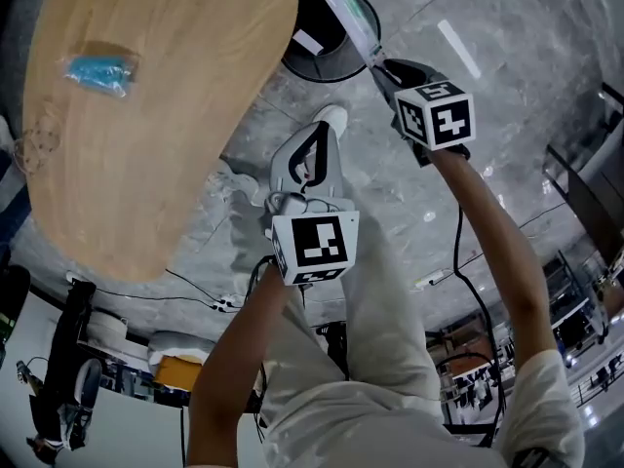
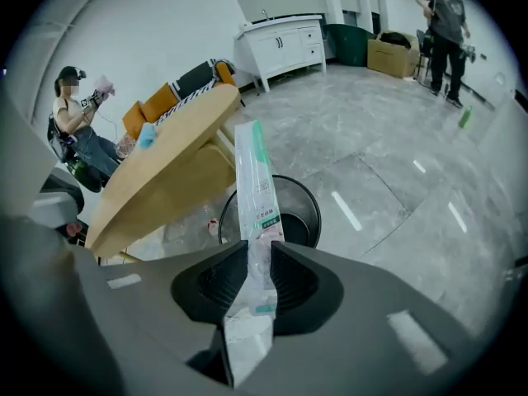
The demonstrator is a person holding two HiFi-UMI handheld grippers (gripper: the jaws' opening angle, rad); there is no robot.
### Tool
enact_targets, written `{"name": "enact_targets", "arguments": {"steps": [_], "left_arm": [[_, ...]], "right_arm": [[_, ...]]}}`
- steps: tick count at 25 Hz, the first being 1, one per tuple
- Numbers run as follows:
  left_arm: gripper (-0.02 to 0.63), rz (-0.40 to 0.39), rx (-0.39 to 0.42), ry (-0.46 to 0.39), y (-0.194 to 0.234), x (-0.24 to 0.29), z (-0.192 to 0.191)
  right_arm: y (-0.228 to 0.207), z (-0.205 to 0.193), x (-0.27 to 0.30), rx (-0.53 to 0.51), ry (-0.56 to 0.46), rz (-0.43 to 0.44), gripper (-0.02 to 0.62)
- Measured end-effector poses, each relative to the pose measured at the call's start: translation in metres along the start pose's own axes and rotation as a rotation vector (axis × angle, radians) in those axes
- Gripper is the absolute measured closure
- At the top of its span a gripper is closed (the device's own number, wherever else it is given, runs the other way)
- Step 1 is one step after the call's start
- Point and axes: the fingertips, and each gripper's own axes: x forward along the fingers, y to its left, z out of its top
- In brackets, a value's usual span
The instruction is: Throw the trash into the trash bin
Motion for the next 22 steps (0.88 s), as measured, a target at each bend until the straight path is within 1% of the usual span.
{"name": "enact_targets", "arguments": {"steps": [4,8,12,14,17,20,22], "left_arm": [[0.606,0.001,0.021,-0.005,-0.005,0.003,-0.012],[0.606,0.001,0.007,0.014,0.007,0.015,-0.022],[0.606,0.007,-0.009,0.026,0.016,0.022,-0.036],[0.606,0.012,-0.014,0.031,0.019,0.024,-0.043],[0.606,0.021,-0.026,0.034,0.023,0.026,-0.051],[0.606,0.026,-0.034,0.031,0.027,0.027,-0.052],[0.606,0.029,-0.036,0.029,0.03,0.027,-0.05]], "right_arm": [[0.0,-0.02,0.018,0.043,0.035,-0.01,0.48],[-0.008,-0.036,0.05,0.116,0.116,-0.021,0.48],[-0.014,-0.049,0.077,0.14,0.165,-0.034,0.48],[-0.016,-0.055,0.087,0.138,0.175,-0.038,0.48],[-0.022,-0.058,0.098,0.105,0.175,-0.061,0.48],[-0.027,-0.056,0.105,0.07,0.176,-0.088,0.479],[-0.03,-0.054,0.108,0.07,0.177,-0.103,0.477]]}}
